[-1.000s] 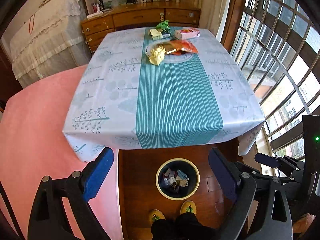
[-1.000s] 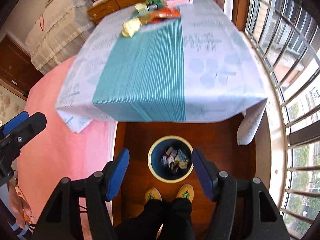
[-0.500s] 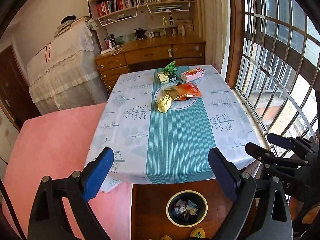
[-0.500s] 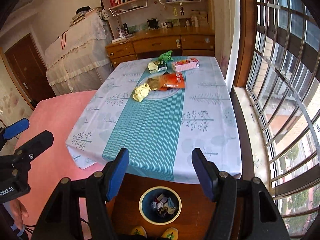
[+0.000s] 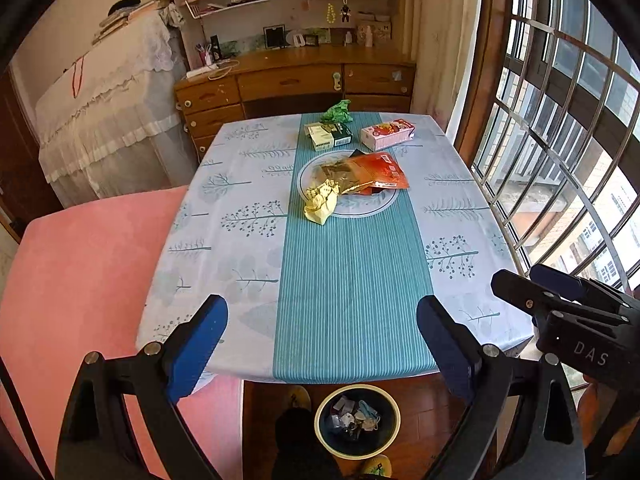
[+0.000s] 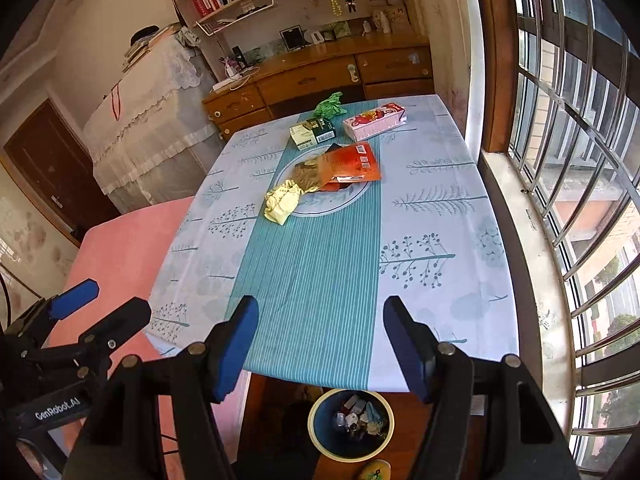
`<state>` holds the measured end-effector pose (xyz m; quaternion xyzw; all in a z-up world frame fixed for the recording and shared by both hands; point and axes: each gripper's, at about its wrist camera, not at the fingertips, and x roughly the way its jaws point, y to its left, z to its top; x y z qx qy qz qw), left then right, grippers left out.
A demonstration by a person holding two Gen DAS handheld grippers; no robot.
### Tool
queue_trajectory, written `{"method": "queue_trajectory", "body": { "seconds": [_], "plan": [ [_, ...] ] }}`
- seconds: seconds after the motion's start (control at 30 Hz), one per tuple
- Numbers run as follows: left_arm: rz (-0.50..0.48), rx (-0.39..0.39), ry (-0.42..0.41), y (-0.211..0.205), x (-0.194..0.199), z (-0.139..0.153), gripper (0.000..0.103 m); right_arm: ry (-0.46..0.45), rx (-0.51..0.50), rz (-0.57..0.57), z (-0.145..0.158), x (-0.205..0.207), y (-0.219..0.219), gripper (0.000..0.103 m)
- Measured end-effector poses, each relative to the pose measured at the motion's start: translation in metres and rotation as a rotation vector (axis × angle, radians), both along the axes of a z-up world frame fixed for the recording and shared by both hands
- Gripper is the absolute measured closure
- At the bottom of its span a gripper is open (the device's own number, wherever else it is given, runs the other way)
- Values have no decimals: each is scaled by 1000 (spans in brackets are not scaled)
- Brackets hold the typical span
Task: Collect trash
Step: 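Grasp the crumpled yellow paper with the left tool while the right tool grasps the orange snack bag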
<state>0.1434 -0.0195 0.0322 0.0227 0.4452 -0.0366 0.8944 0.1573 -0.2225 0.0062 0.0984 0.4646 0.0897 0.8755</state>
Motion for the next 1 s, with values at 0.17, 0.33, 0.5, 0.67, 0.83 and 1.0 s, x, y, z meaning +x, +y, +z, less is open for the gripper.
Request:
{"method": "queue_trajectory", "body": {
  "seconds": [0.17,0.33,0.5,0.67,0.83,1.0],
  "plan": [
    [-56,-36,98,13,73,-37,8,74,27,-67,-25,44,3,42],
    [-123,-29,194,22,159,-76,9,156,92,-173,-56,100,12,42],
    [-157,-48,288,26,240,-126,9,215,149,-280,-96,157,23,42],
    [-183,-78,397,22,294,-178,10,237,214,-345,-123,197,28,42],
    [-215,-98,469,17,318,-210,28,275,319,-413,-144,226,20,42],
    [-290,-81,422,16,331,-211,70,283,432,-496,-157,246,10,41]
  ]
}}
